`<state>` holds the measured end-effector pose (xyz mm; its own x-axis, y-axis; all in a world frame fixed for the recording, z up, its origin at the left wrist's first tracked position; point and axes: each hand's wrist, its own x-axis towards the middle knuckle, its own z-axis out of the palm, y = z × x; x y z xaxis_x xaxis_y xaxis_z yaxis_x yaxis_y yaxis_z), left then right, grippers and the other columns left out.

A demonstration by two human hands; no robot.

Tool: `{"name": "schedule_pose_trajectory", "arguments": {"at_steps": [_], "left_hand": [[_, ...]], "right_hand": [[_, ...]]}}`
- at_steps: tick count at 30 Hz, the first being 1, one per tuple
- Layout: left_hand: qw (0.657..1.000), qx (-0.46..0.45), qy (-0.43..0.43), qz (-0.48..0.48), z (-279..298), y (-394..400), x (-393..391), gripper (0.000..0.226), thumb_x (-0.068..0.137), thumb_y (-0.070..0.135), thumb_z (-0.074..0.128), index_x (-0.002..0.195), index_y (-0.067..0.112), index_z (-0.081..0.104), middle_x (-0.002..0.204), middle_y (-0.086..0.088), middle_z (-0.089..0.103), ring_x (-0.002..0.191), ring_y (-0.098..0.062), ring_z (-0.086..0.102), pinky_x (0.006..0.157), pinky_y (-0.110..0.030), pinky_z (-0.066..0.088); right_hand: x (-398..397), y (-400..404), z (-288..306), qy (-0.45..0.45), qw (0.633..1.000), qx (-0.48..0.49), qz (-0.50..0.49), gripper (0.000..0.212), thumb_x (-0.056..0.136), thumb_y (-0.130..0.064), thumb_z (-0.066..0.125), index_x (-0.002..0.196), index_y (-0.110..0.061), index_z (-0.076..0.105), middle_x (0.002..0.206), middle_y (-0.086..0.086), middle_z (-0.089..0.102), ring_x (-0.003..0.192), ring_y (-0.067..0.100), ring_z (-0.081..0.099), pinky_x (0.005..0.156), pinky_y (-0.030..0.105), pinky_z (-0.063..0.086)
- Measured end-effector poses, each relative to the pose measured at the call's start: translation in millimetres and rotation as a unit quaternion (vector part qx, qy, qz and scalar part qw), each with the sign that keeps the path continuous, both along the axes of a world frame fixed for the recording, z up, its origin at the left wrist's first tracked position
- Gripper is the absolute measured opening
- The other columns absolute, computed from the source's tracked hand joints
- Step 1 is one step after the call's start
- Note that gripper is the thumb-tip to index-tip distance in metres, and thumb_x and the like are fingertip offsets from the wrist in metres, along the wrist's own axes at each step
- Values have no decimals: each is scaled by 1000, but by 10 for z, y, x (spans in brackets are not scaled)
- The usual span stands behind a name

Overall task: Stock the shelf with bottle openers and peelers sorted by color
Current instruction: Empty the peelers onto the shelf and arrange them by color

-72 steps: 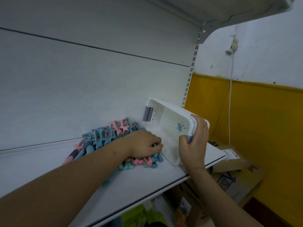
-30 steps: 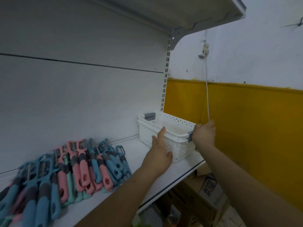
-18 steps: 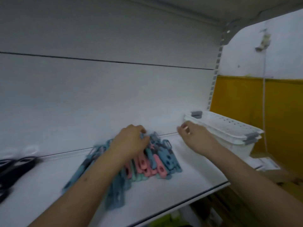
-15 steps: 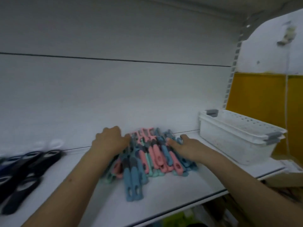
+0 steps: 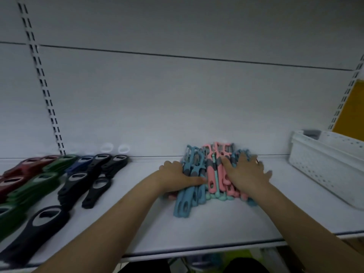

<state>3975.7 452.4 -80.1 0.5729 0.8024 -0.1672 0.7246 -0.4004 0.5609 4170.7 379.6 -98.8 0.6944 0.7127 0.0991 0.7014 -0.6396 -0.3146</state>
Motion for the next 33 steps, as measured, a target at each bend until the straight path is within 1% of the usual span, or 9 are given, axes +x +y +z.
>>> {"name": "schedule_pose_trajectory", "arguments": {"at_steps": [3,7,10,15,17,19,23,28,33], "left_hand": [[997,-44,-67,-6,-39,99,-130,41,78,59,73,97,24,65,100,0,73,86,-15,70,82,-31,58],[974,-129,-186,23,-95,162,-223,34,81,36,78,105,14,70,93,-3,77,84,-20,74,83,-35,60],[945,-184,-255,86,-94,234,-296,24,84,17,73,101,1,69,89,-16,76,77,-29,72,77,-38,61],[888,-246,-355,161,-87,320,-355,20,85,19,75,91,1,69,84,-15,74,75,-29,71,80,-39,61],[854,-278,-396,189,-76,342,-341,12,89,13,69,86,2,67,76,-14,72,64,-24,69,73,-34,62],[813,-311,-435,229,-93,406,-343,10,93,10,61,93,0,62,83,-19,73,72,-27,72,78,-40,62],[761,-377,-469,242,-95,485,-360,14,94,8,51,99,-1,60,102,-23,72,88,-32,72,87,-44,58],[774,-399,-449,199,-95,470,-346,34,91,5,44,110,3,72,115,-20,70,83,-23,66,89,-37,55],[784,-418,-431,158,-49,430,-397,19,89,13,59,90,4,76,92,-16,71,76,-24,66,88,-38,56]], "right_hand": [[-151,-47,98,-115,982,132,71,67,100,-56,30,154,-15,28,164,14,13,151,34,9,121,54,4],[-351,85,246,-63,931,312,179,41,100,-38,46,130,-14,58,139,6,48,127,25,45,103,31,33],[-385,265,326,-21,929,298,217,31,100,-35,47,117,-14,63,121,3,57,102,17,56,87,24,37],[-394,468,442,41,924,301,233,27,99,-28,49,88,-13,68,87,-1,70,74,8,61,62,8,42],[-420,561,500,79,927,283,231,34,98,-29,48,86,-7,70,78,5,73,69,18,67,70,25,55],[-471,633,591,129,936,228,237,42,97,-29,47,84,2,72,68,9,73,59,20,69,66,31,58],[-619,710,718,177,946,37,269,50,99,-35,46,75,-2,75,61,6,73,46,14,64,38,14,39],[-698,776,546,104,959,13,262,61,89,-64,56,65,-10,73,52,-3,69,39,6,57,53,22,46],[-739,812,443,-19,967,55,247,67,71,-76,66,68,-9,62,66,3,66,60,20,62,54,29,48]]}}
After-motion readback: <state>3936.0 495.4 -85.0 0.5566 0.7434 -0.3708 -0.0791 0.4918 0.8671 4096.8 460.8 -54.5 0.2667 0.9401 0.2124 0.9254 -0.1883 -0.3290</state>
